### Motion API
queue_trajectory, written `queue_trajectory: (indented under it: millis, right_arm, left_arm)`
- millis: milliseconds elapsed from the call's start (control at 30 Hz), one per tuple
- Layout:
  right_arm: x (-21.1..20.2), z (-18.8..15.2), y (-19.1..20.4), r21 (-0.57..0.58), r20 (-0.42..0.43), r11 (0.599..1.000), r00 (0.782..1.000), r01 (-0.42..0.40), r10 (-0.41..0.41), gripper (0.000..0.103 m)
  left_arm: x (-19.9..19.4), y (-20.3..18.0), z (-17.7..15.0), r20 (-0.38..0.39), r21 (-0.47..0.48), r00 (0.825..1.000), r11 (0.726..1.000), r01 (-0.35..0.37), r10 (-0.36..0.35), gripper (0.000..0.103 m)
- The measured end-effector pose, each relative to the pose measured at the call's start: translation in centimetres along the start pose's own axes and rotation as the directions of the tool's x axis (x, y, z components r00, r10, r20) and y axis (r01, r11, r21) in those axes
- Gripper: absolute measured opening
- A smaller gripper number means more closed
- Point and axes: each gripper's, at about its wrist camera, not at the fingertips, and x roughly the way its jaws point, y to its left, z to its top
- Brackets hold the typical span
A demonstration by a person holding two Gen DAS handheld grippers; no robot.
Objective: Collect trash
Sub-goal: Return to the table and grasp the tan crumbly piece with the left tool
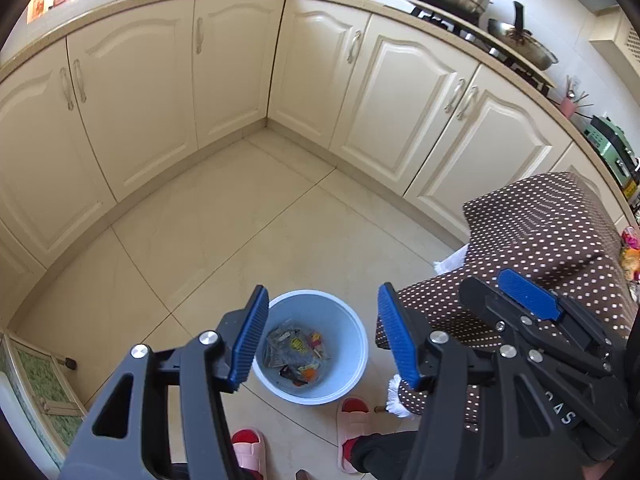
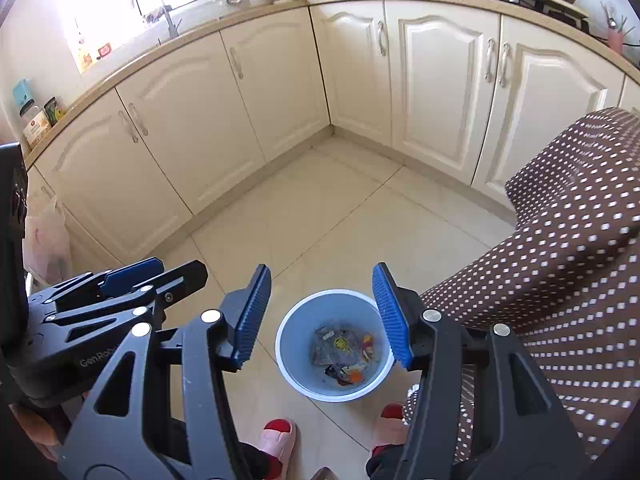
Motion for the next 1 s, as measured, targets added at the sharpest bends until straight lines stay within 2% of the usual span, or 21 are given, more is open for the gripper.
queue_trajectory:
  millis: [133, 233, 400, 567, 700, 867, 1000]
  right_arm:
    - [-2.9, 0.2, -1.0, 0.013, 0.042, 1.0, 0.999, 0.013, -0.013, 0.053]
    - [-6.7, 0.2, -2.6, 0.032, 0.097, 0.999, 0.994, 0.037, -0.04, 0.053]
    - [-13.6, -0.5, -6.8, 0.079, 0.185, 0.991, 0.975, 0.107, -0.12, 0.055]
    - [-20.6, -2.1, -13.1, 0.154, 0.247, 0.966, 0.938, 0.209, -0.243, 0.058]
    - [-24.7, -4.1, -18.6, 0.229, 0.257, 0.931, 0.905, 0.284, -0.339, 0.059]
    - [-27.6, -6.1, -24.7, 0.326, 0.237, 0.881, 0.872, 0.344, -0.428, 0.06]
    - [-28.5, -7.0, -28.4, 0.375, 0.221, 0.854, 0.859, 0.362, -0.461, 0.06]
  left_arm:
    - [-2.3, -2.3, 0.1, 0.033, 0.036, 0.999, 0.999, 0.024, -0.025, 0.056]
    - [-4.2, -5.1, 0.1, 0.062, 0.08, 0.996, 0.995, 0.056, -0.061, 0.059]
    - [-7.0, -12.0, -0.1, 0.096, 0.185, 0.984, 0.974, 0.134, -0.153, 0.062]
    - [-8.6, -20.5, -1.1, 0.084, 0.32, 0.966, 0.925, 0.205, -0.243, 0.068]
    - [-8.8, -27.5, -2.0, 0.054, 0.421, 0.95, 0.87, 0.257, -0.306, 0.069]
    - [-6.9, -34.8, -2.7, -0.006, 0.502, 0.945, 0.816, 0.286, -0.327, 0.069]
    - [-5.1, -38.1, -3.3, -0.036, 0.539, 0.948, 0.792, 0.285, -0.317, 0.069]
